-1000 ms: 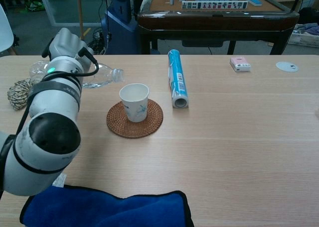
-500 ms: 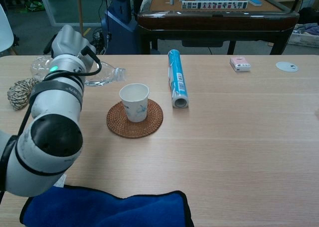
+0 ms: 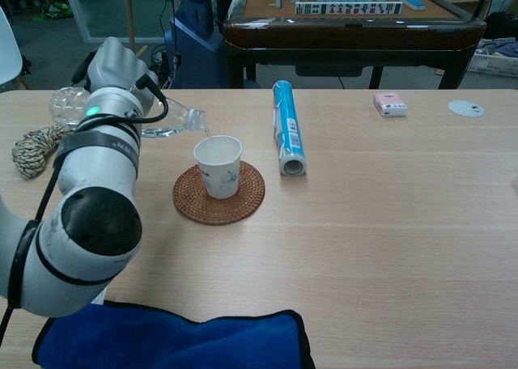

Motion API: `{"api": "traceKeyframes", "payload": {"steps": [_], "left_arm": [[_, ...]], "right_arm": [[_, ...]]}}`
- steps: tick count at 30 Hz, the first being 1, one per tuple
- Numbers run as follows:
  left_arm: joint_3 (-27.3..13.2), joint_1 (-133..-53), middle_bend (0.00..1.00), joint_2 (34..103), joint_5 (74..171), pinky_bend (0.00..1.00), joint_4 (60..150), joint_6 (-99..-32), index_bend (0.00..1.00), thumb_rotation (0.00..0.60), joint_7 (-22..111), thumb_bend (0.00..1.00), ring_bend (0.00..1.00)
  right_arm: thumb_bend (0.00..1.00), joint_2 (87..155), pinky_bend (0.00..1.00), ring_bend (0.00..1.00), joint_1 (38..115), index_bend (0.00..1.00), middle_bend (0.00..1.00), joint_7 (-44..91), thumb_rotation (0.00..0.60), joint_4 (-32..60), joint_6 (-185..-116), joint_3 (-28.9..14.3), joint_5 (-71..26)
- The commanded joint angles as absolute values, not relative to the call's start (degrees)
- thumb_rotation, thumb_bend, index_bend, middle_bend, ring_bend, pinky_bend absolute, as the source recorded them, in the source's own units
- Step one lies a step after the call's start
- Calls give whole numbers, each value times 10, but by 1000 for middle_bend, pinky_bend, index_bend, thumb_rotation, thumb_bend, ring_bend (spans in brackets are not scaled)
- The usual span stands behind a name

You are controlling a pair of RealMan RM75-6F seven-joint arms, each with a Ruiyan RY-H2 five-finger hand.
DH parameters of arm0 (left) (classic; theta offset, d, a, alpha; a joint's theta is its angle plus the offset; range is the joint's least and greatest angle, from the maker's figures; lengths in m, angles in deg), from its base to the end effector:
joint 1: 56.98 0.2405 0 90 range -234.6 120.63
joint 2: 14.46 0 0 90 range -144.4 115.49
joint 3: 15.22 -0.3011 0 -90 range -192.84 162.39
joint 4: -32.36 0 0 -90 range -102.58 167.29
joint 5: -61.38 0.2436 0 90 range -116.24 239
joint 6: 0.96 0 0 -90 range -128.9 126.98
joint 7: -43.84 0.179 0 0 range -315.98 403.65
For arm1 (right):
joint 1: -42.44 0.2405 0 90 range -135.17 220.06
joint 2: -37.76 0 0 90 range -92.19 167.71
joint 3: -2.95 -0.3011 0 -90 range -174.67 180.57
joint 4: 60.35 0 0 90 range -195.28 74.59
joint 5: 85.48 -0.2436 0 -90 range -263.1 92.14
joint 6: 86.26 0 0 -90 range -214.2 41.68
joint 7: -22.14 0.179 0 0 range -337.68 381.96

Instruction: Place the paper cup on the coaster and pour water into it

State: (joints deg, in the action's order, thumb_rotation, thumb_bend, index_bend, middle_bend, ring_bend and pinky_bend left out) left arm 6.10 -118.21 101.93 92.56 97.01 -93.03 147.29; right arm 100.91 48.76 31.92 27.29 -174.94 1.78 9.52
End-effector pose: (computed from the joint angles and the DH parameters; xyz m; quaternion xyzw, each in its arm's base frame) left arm -0.0877 0.4514 -0.0939 -0.6420 -0.0740 0.0295 0.7625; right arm -0.3518 -0.2234 0.1560 0.6259 -0.3613 0.4495 0.5251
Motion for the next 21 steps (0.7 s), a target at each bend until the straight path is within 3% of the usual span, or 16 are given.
{"api": "traceKeyframes", "payload": {"steps": [1,21], "left_arm": [[61,-1183,755,1021,928,537,967,-931,686,600,1477,133,493],[66,-1182,756,1021,938,537,961,-934,686,600,1496,133,493]], "right_arm": [[13,1010,315,111,488,301,204,318,600,272,-1748,19,96],[13,1011,315,111,489,301,204,318,600,272,-1746,20,98]]}}
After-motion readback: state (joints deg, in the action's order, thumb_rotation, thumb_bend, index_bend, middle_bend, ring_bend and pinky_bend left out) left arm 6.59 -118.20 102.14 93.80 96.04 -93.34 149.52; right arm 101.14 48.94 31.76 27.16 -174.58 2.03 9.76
